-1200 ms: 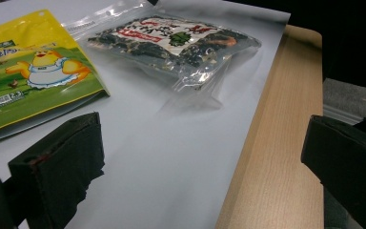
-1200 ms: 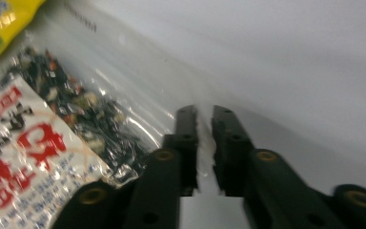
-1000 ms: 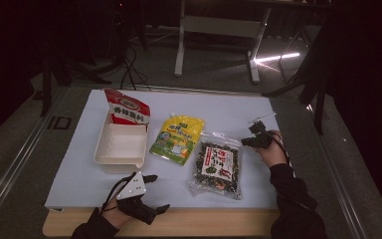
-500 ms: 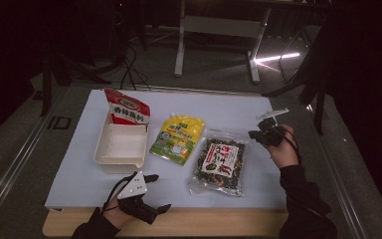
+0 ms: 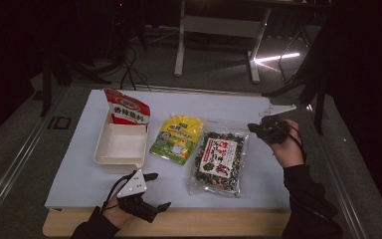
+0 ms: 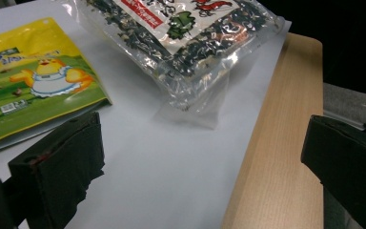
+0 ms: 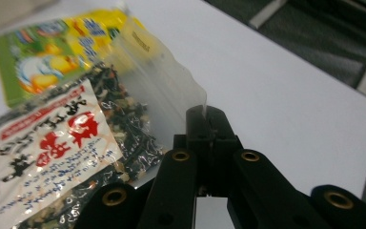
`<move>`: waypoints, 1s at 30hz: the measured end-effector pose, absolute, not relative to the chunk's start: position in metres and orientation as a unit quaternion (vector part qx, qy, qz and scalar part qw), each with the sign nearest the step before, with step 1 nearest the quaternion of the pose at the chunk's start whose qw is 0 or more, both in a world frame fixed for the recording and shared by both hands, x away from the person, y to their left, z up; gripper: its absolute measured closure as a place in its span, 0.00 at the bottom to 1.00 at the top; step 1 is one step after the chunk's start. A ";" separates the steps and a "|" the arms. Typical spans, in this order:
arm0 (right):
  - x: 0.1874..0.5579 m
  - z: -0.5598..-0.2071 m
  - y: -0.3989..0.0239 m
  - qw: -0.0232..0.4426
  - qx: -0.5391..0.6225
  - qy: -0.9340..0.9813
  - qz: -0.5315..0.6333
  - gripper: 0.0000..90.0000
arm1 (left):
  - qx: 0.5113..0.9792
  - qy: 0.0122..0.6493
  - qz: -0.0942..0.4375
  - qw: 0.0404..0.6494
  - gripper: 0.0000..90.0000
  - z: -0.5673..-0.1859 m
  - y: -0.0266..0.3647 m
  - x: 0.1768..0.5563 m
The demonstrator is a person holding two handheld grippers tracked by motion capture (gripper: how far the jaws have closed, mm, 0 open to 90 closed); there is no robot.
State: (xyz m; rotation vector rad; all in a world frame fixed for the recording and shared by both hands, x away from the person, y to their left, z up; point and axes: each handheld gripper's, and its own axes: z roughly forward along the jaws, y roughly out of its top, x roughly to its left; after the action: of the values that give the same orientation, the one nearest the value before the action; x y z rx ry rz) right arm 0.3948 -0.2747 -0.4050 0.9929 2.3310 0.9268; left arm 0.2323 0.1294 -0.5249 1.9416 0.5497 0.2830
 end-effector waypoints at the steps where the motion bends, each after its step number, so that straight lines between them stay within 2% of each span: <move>1: 0.393 -0.403 -0.272 0.222 0.354 0.844 0.336 1.00 | 0.811 0.234 0.119 0.523 0.02 -0.524 0.129 0.233; 13: 0.377 -0.380 -0.249 0.223 0.289 0.856 0.367 1.00 | 0.803 0.270 0.132 0.514 0.04 -0.501 0.129 0.245; 17: 0.373 -0.377 -0.241 0.210 0.269 0.861 0.377 1.00 | 0.806 0.276 0.118 0.510 0.04 -0.498 0.127 0.248; 27: 0.352 -0.369 -0.214 0.195 0.204 0.875 0.394 1.00 | 0.801 0.285 0.127 0.511 0.04 -0.487 0.122 0.258; 30: 0.341 -0.360 -0.211 0.194 0.180 0.873 0.410 1.00 | 0.798 0.284 0.124 0.517 0.08 -0.484 0.121 0.263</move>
State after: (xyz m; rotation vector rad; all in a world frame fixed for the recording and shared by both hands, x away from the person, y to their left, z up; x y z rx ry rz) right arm 0.3414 -0.2109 -0.3600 0.5051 2.4485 1.1496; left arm 0.2634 0.1211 -0.4843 1.9166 0.6809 0.2986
